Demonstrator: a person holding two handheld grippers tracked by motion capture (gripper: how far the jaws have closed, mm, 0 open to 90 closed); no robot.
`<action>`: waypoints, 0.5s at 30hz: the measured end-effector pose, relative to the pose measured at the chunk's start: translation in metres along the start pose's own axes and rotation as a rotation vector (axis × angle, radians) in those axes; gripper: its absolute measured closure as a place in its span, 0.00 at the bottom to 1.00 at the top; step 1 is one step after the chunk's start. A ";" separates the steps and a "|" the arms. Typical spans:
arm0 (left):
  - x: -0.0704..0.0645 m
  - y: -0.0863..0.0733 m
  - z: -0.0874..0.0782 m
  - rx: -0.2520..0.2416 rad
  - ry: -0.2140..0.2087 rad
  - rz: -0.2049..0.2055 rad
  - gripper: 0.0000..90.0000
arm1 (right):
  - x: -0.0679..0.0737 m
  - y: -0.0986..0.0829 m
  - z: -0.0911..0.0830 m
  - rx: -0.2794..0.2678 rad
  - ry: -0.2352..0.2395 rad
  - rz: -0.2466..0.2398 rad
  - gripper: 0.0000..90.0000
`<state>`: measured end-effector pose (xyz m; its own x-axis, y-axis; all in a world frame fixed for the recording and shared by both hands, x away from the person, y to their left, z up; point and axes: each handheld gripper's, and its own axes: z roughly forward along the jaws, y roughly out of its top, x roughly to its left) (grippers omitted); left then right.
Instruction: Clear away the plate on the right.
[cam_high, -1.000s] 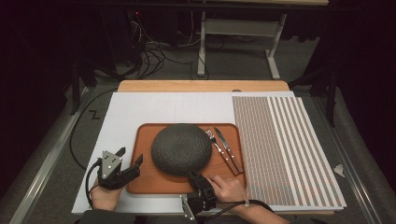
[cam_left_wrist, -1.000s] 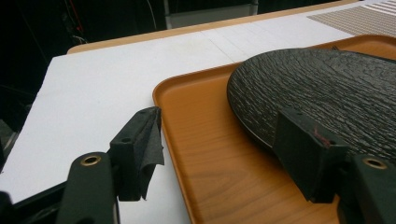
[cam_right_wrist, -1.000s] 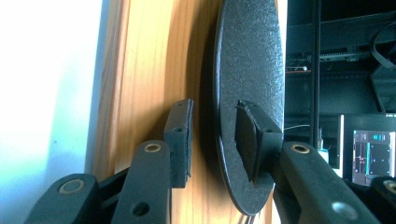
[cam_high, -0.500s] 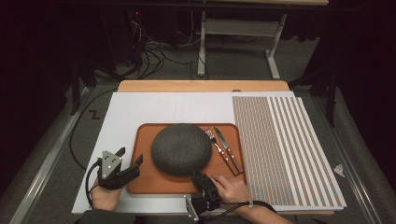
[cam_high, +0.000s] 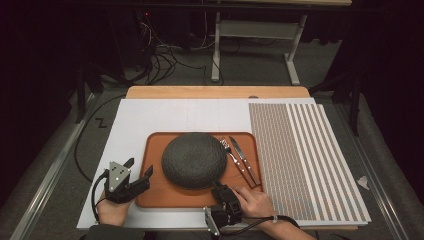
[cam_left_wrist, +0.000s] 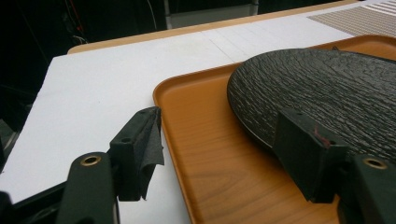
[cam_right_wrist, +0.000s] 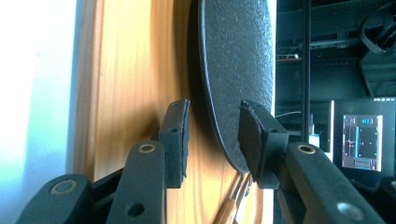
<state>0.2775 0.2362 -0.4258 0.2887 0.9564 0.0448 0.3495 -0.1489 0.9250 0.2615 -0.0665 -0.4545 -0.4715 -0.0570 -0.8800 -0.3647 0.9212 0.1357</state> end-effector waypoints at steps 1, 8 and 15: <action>0.000 0.000 0.000 -0.001 0.001 -0.001 0.36 | 0.000 -0.001 0.000 0.000 0.001 0.001 0.72; 0.000 0.000 0.000 -0.001 0.001 -0.001 0.36 | -0.003 -0.006 -0.002 0.011 -0.007 0.011 0.71; 0.000 0.000 0.000 0.000 0.002 -0.001 0.36 | -0.005 -0.014 -0.005 0.028 -0.010 0.016 0.70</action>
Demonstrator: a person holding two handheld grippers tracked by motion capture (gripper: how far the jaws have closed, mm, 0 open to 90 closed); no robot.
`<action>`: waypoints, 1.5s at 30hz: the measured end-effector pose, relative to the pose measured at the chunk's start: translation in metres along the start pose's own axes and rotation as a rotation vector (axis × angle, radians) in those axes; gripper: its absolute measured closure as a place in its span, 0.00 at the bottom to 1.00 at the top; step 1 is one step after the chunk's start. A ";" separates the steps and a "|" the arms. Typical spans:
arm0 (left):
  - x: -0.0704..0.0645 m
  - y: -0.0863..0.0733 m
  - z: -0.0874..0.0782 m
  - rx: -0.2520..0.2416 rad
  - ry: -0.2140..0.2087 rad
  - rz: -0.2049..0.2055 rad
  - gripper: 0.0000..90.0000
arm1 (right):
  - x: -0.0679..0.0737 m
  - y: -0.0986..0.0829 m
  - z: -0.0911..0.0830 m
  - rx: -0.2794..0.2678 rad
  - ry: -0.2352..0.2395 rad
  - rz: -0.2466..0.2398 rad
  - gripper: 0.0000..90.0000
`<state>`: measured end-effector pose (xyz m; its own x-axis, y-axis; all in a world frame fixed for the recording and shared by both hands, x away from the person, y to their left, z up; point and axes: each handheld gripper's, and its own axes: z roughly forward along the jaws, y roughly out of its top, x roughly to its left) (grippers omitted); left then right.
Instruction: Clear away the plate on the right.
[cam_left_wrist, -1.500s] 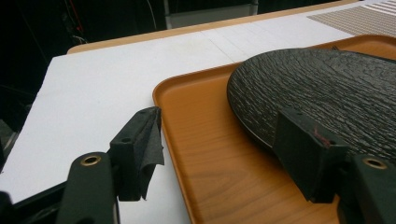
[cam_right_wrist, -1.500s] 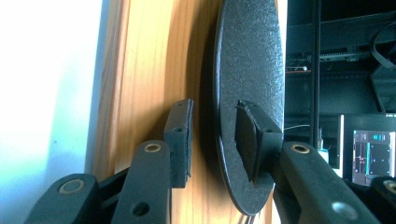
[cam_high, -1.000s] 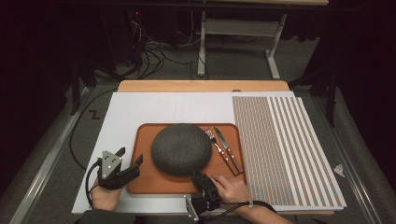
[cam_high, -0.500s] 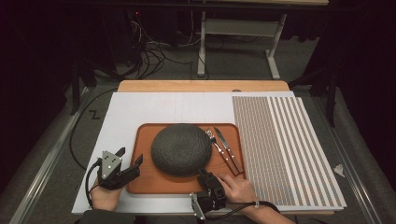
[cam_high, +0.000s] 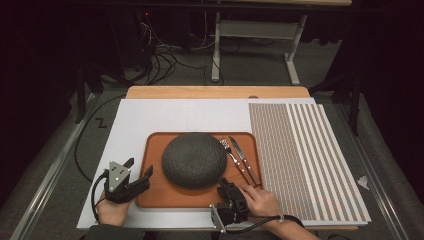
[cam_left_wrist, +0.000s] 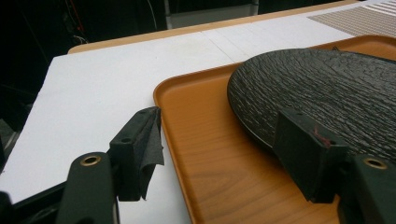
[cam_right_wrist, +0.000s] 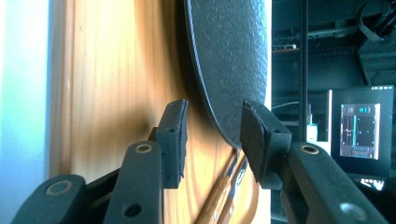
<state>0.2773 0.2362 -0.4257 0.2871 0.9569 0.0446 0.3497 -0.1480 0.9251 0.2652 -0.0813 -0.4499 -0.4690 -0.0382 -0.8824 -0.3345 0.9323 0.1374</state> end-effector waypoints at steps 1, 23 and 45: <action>0.000 0.000 0.000 0.000 0.000 0.000 0.36 | 0.000 -0.002 0.000 0.004 0.000 0.000 0.70; 0.000 0.000 0.000 -0.001 0.000 -0.002 0.36 | -0.005 -0.028 -0.008 0.044 -0.013 0.035 0.67; 0.000 0.000 0.000 -0.002 0.002 -0.003 0.36 | -0.012 -0.058 -0.019 0.103 -0.033 0.085 0.65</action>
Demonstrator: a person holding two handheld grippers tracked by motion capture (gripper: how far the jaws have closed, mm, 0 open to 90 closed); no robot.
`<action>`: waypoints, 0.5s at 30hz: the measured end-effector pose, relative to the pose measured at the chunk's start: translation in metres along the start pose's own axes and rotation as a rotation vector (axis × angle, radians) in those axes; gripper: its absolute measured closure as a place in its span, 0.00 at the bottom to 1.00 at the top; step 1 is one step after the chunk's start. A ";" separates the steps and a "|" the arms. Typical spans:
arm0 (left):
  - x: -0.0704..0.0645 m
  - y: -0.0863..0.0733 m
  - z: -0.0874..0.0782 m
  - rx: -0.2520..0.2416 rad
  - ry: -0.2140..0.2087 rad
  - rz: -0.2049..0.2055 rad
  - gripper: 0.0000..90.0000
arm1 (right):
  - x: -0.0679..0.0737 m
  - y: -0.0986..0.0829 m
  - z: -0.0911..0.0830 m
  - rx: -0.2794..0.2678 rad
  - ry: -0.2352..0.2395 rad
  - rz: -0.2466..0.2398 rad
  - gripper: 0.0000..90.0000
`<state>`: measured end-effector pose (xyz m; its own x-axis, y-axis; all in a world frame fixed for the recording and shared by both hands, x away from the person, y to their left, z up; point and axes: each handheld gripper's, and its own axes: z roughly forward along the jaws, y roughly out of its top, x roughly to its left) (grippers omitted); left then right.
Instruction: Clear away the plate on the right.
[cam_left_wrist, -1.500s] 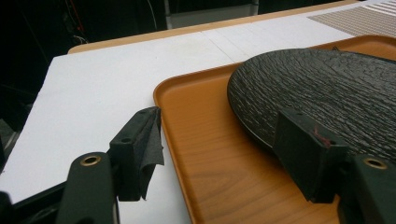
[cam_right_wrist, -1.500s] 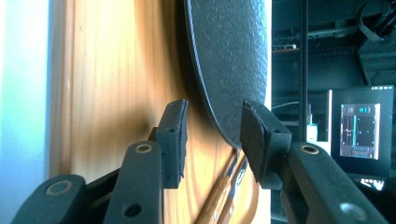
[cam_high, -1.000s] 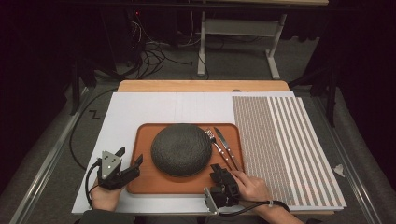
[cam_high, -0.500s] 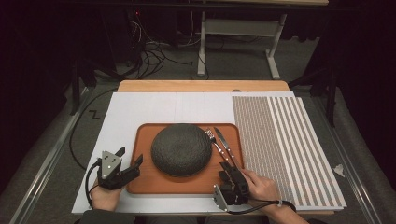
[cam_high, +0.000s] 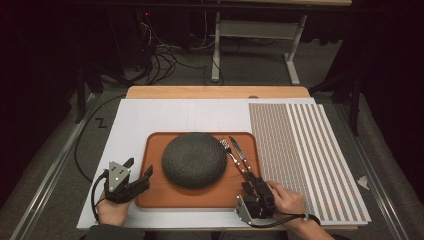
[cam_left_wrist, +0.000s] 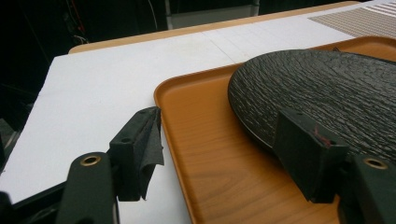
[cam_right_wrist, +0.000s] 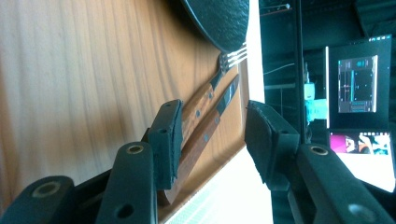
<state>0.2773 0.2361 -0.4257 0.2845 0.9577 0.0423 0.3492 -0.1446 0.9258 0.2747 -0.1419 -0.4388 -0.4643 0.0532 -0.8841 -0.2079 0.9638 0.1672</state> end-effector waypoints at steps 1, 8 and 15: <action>0.000 0.000 0.000 0.000 0.000 0.000 0.36 | 0.000 -0.001 0.000 0.000 -0.001 0.003 0.65; 0.000 0.000 0.000 -0.001 0.000 0.001 0.36 | -0.002 -0.008 -0.004 0.007 -0.012 0.018 0.64; 0.000 0.000 0.000 -0.001 0.000 0.002 0.36 | -0.002 -0.017 -0.006 0.018 -0.015 0.042 0.64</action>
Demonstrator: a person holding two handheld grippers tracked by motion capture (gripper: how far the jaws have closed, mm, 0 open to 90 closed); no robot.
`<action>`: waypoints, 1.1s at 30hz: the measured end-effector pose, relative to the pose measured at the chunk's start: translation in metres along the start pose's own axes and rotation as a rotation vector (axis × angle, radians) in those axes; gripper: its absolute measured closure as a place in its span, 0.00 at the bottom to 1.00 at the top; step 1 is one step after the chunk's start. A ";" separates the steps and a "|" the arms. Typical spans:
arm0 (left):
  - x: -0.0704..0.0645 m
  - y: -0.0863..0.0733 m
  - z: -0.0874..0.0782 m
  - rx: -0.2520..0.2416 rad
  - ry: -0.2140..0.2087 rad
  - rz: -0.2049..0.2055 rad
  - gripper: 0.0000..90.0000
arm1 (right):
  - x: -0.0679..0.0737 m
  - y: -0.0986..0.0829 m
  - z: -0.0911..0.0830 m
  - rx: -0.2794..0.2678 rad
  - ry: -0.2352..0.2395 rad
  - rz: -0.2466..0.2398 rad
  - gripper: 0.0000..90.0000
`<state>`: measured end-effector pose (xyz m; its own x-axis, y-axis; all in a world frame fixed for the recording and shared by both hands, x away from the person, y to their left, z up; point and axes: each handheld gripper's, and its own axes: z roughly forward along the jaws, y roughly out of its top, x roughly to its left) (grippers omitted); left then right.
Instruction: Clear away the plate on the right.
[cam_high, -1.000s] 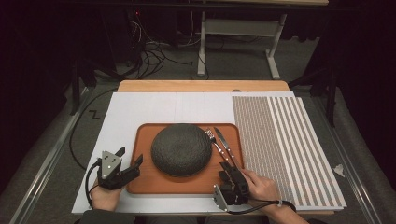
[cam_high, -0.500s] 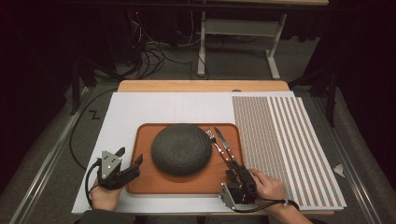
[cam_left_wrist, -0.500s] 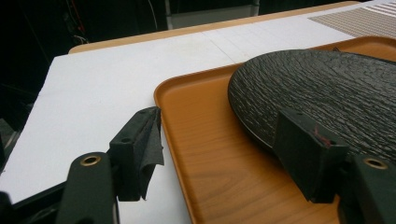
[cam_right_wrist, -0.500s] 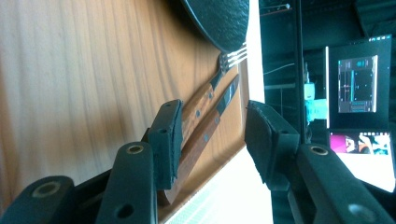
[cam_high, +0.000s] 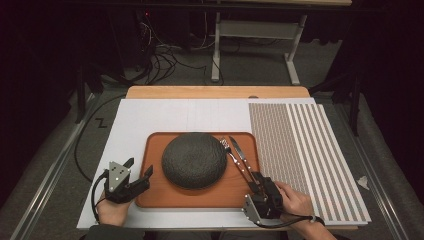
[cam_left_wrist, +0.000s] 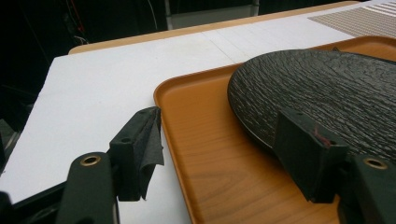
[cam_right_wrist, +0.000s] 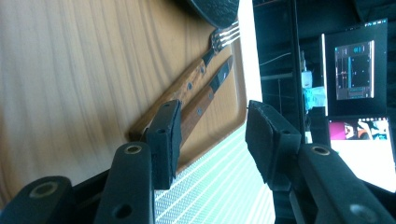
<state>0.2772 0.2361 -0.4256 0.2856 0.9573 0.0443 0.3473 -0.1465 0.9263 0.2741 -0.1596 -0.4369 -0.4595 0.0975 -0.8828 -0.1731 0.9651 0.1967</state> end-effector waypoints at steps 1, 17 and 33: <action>0.000 0.000 0.000 0.000 0.000 0.000 0.36 | 0.000 -0.001 0.000 0.002 -0.002 -0.003 0.64; 0.000 0.000 0.000 -0.001 -0.002 -0.001 0.36 | -0.003 -0.023 -0.005 0.038 -0.020 0.043 0.63; 0.000 0.000 -0.001 -0.004 0.001 0.000 0.36 | -0.007 -0.048 -0.010 0.067 -0.040 0.112 0.60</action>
<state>0.2766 0.2362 -0.4253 0.2850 0.9575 0.0445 0.3439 -0.1455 0.9277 0.2768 -0.2094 -0.4362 -0.4371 0.2144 -0.8735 -0.0629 0.9615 0.2674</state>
